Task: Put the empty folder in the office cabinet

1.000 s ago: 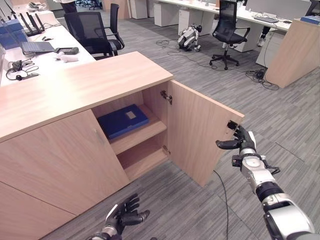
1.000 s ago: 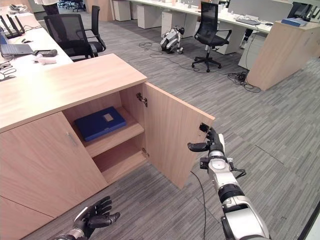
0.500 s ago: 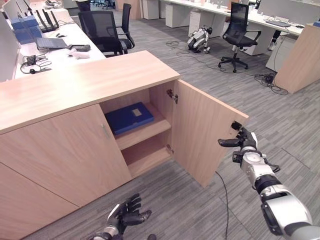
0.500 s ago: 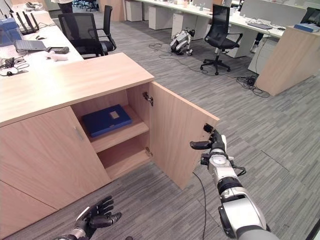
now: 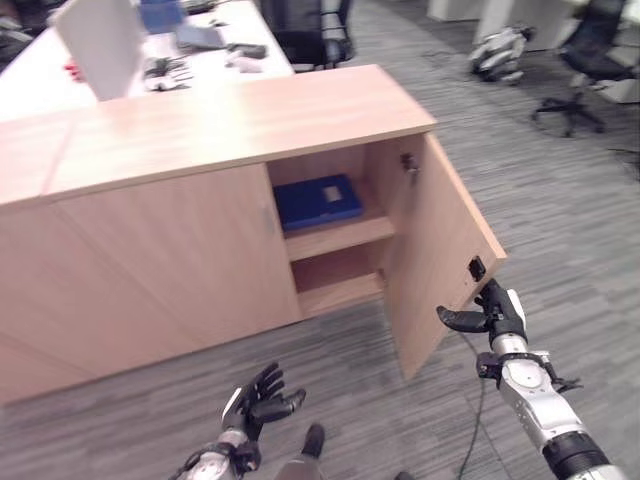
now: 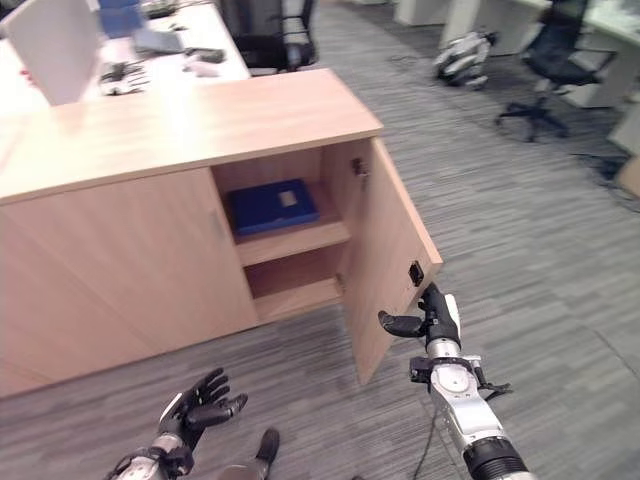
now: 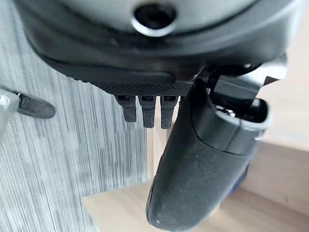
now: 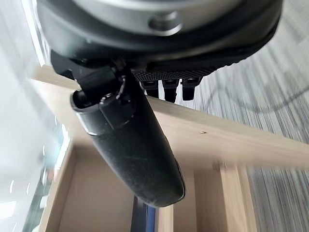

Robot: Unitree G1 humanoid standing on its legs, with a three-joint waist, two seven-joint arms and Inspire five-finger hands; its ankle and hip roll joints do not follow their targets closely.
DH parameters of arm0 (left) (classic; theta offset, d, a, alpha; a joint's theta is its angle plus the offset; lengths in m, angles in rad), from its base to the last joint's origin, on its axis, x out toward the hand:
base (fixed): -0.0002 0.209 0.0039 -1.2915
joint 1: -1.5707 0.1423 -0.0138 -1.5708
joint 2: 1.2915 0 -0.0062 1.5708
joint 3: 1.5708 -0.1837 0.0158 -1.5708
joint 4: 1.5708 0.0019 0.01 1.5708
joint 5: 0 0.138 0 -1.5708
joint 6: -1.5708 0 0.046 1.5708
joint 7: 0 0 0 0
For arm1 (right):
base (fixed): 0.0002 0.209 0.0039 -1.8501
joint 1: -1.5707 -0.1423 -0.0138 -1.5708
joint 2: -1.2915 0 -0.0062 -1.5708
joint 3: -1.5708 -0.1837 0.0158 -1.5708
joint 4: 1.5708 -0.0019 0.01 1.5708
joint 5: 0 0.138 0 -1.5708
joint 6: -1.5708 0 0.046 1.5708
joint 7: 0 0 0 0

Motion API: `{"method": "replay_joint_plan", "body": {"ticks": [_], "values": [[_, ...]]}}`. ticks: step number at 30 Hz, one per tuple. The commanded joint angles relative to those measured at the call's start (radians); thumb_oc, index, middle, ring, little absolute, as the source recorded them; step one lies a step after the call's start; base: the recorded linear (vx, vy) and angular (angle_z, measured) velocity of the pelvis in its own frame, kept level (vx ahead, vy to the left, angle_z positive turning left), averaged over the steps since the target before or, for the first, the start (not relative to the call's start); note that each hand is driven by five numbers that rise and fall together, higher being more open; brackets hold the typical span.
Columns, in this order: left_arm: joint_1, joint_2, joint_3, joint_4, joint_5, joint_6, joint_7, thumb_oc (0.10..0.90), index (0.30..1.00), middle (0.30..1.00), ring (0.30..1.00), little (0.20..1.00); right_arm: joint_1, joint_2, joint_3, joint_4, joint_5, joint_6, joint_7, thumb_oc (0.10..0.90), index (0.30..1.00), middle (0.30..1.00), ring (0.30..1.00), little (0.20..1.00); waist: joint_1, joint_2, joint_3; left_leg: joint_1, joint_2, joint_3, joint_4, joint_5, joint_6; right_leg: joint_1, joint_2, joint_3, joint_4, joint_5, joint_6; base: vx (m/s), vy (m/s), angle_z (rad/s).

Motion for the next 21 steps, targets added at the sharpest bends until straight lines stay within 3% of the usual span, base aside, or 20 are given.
{"method": "replay_joint_plan", "body": {"ticks": [1,4,7,9,11,14,15,21], "values": [[0.0,0.08,0.007,-0.101,0.01,-0.072,-0.035,0.8,0.9,0.9,0.9,0.9,-0.267,0.132,0.227,-0.225,-0.076,-0.118,0.284,0.8,0.9,0.9,0.9,0.9,0.105,-0.013,0.017,0.18,0.091,0.008,-0.107,-0.074,-0.022,0.144,-0.016,0.011,0.051,-0.152,0.157,0.06,0.095,0.39],[0.003,0.092,0.003,-0.093,0.041,-0.068,-0.035,0.8,0.9,0.9,0.9,0.9,-0.272,0.172,0.255,-0.269,-0.085,-0.125,0.307,0.8,0.9,0.9,0.9,0.9,0.125,-0.019,0.008,0.184,0.048,-0.022,-0.146,-0.067,0.002,0.131,-0.039,-0.017,0.149,-0.168,0.163,0.03,0.141,0.95],[-0.003,0.109,-0.01,-0.109,0.054,-0.068,-0.043,0.8,0.9,0.9,0.9,0.9,-0.335,0.215,0.297,-0.274,-0.11,-0.133,0.313,0.8,0.9,0.9,0.9,0.9,0.164,-0.018,0.009,0.191,0.019,-0.039,-0.17,-0.078,0.035,0.083,-0.097,-0.055,0.3,-0.166,0.202,0.0,0.157,1.4],[-0.003,0.118,-0.016,-0.115,0.062,-0.07,-0.037,0.8,0.9,0.9,0.9,0.9,-0.391,0.259,0.323,-0.268,-0.109,-0.126,0.319,0.8,0.9,0.9,0.9,0.9,0.177,-0.009,0.021,0.223,-0.001,-0.048,-0.193,-0.089,0.057,0.033,-0.167,-0.056,0.449,-0.105,0.255,0.05,0.168,1.28],[-0.01,0.133,-0.023,-0.113,0.072,-0.073,-0.027,0.8,0.9,0.9,0.9,0.9,-0.414,0.268,0.322,-0.271,-0.115,-0.13,0.307,0.8,0.9,0.9,0.9,0.9,0.181,0.011,0.032,0.239,0.004,-0.073,-0.205,-0.082,0.065,-0.018,-0.16,-0.002,0.537,-0.057,0.276,0.03,0.066,1.1],[-0.022,0.145,-0.032,-0.117,0.064,-0.077,-0.013,0.8,0.9,0.9,0.9,0.9,-0.376,0.259,0.284,-0.249,-0.088,-0.133,0.28,0.8,0.9,0.9,0.9,0.9,0.16,0.01,0.033,0.258,-0.021,-0.137,-0.229,-0.081,0.07,-0.036,-0.098,0.115,0.476,-0.096,0.276,0.08,0.0,1.11],[-0.025,0.149,-0.03,-0.118,0.052,-0.076,-0.015,0.8,0.9,0.9,0.9,0.9,-0.341,0.245,0.255,-0.228,-0.08,-0.129,0.264,0.8,0.9,0.9,0.9,0.9,0.144,0.001,0.028,0.255,-0.031,-0.167,-0.231,-0.085,0.063,-0.016,-0.098,0.142,0.348,-0.124,0.248,0.1,-0.068,0.81],[0.017,0.138,-0.006,-0.114,0.078,-0.07,-0.037,0.8,0.9,0.9,0.9,0.9,-0.214,0.183,0.179,-0.171,-0.153,-0.101,0.256,0.8,0.9,0.9,0.9,0.9,0.119,-0.016,-0.012,0.273,-0.055,-0.167,-0.243,-0.098,0.059,0.055,-0.076,0.198,0.179,-0.111,0.229,0.07,-0.036,0.2]]}}
